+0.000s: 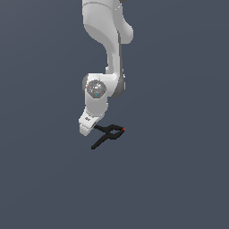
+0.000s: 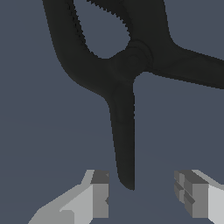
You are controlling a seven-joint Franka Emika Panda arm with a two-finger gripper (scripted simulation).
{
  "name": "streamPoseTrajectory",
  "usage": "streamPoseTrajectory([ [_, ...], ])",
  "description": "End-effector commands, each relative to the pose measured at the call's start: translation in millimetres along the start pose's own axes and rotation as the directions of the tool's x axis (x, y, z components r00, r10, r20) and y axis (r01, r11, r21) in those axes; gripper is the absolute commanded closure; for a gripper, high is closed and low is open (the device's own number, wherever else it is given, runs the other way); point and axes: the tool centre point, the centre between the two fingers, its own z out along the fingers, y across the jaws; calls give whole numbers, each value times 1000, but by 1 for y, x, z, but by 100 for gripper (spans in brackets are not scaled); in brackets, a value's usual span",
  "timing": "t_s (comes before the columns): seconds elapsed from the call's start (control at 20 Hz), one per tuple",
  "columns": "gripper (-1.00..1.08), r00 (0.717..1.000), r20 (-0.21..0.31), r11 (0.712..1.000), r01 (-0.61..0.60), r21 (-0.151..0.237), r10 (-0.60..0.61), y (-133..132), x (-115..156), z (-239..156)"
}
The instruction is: Pick up the object and move it to a goal position.
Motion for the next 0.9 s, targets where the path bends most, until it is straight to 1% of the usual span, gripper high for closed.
streamPoseTrajectory([
  [0.0,-20,998,7,998,56,4,-56,-1,-4,7],
  [0.4,-20,987,19,987,160,15,-160,-5,-12,19],
  [0.85,-20,985,20,985,173,17,-174,-5,-13,25],
])
